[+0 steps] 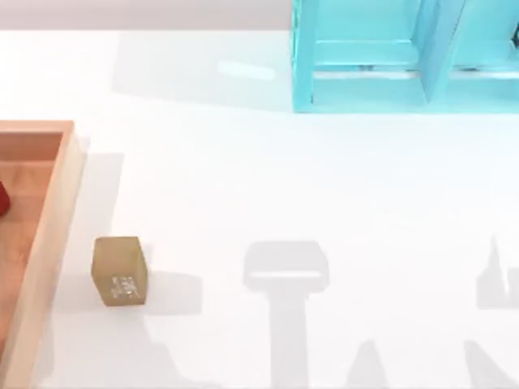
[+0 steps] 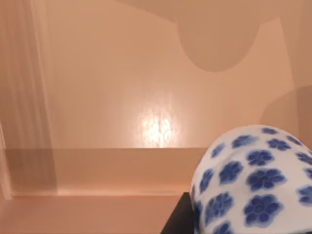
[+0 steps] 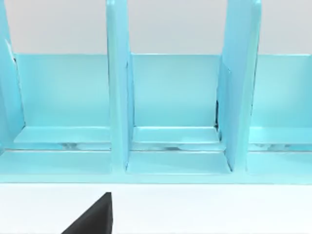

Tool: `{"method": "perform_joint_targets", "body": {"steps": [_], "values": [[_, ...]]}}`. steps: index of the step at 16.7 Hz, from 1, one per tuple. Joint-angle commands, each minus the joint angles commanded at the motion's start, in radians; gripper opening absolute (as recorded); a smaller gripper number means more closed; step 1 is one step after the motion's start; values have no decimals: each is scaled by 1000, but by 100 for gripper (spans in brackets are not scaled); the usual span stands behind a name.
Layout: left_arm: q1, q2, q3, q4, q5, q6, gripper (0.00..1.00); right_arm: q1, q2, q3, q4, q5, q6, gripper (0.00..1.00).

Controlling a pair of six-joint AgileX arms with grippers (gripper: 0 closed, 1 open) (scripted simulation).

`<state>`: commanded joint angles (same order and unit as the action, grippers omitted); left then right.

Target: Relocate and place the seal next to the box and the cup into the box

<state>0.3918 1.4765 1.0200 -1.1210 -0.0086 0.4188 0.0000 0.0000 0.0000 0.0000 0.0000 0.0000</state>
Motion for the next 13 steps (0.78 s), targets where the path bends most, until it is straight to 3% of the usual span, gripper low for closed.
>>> {"method": "perform_joint_targets", "body": {"steps": [13], "values": [[9,45,-140,184,1,7,0,0,0,0,0,0,0,100]]}}
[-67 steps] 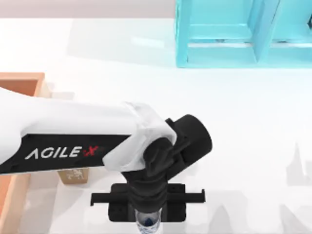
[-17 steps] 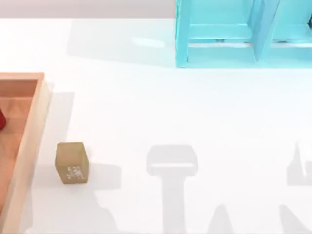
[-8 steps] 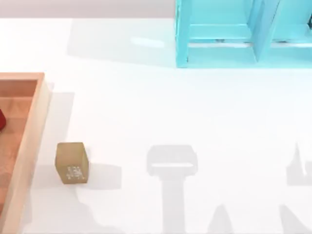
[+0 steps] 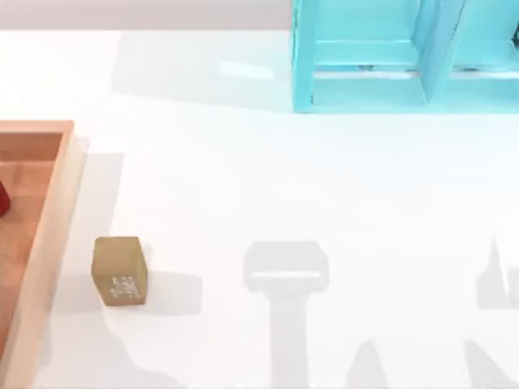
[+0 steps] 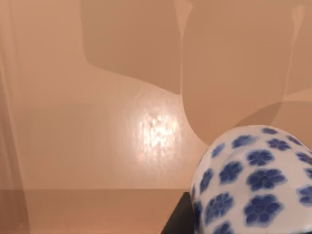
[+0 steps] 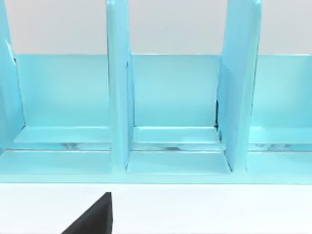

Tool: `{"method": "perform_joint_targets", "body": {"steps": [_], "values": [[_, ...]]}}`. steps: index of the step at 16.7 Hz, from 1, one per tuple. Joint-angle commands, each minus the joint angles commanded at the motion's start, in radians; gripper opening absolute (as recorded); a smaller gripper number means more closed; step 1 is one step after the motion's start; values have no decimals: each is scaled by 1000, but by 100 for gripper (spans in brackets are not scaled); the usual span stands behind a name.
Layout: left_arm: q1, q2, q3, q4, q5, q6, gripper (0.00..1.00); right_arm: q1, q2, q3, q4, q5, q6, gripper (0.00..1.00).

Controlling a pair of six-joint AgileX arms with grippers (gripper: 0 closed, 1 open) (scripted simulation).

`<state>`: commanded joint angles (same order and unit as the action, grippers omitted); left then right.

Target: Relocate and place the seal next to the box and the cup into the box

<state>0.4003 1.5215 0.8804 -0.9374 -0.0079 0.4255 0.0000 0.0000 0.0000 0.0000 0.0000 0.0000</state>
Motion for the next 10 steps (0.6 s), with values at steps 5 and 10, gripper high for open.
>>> {"method": "perform_joint_targets", "body": {"steps": [5,10], "values": [[0,0,0,0,0,0,15,0,0,0,0,0,0,100],[0,0,0,0,0,0,53,0,0,0,0,0,0,100]]}}
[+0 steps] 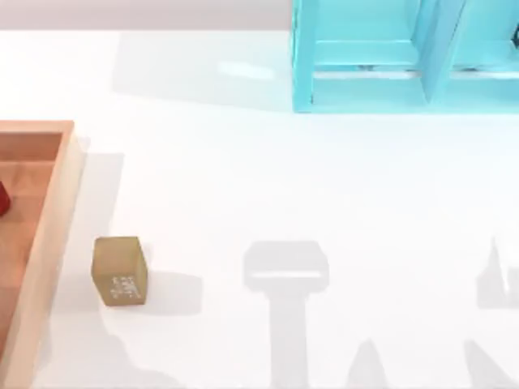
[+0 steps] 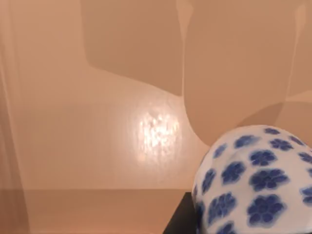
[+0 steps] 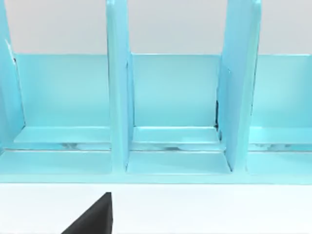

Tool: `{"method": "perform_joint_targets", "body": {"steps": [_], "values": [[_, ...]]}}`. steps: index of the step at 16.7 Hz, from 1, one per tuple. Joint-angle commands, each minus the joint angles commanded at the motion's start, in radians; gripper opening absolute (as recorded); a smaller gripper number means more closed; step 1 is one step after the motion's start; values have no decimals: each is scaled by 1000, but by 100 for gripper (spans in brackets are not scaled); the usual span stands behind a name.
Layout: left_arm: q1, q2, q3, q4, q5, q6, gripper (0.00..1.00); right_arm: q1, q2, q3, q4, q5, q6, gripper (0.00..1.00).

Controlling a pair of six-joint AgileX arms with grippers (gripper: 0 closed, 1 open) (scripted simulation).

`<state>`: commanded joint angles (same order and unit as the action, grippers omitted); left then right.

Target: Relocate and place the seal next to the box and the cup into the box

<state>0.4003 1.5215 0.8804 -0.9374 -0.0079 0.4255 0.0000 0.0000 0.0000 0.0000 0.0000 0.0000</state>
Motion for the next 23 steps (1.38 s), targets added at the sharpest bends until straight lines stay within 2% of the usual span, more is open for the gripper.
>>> {"method": "perform_joint_targets", "body": {"steps": [6,17,23], "values": [[0,0,0,0,0,0,98,0,0,0,0,0,0,100],[-2,-4,15,-16,0,0,100,0,0,0,0,0,0,100],[0,-30,190,-234,0,0,100,0,0,0,0,0,0,100]]}}
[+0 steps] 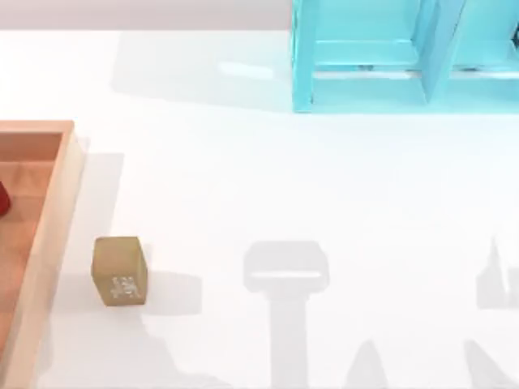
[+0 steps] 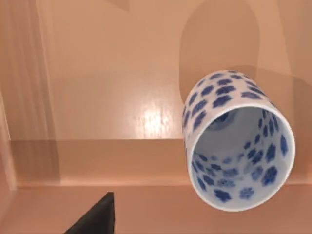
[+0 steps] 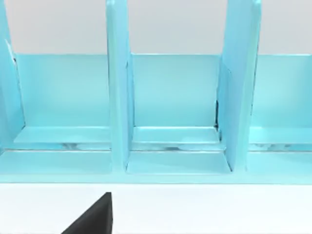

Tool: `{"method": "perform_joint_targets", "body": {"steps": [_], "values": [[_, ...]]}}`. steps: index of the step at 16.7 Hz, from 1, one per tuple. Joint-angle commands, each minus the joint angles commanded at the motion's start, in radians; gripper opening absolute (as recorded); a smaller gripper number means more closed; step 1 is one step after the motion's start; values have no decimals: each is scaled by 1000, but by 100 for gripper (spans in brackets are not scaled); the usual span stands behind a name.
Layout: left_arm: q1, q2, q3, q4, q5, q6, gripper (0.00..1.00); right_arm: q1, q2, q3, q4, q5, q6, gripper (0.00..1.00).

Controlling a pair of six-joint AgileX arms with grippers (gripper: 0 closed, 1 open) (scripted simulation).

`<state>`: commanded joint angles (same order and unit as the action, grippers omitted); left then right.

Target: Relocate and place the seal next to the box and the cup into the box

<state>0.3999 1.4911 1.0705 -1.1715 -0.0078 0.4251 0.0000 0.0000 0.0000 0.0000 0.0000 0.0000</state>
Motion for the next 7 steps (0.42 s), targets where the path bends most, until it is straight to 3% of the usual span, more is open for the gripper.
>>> {"method": "perform_joint_targets", "body": {"steps": [7], "values": [[-6,-46,147,-179,0,-6,100,0,0,0,0,0,0,100]]}}
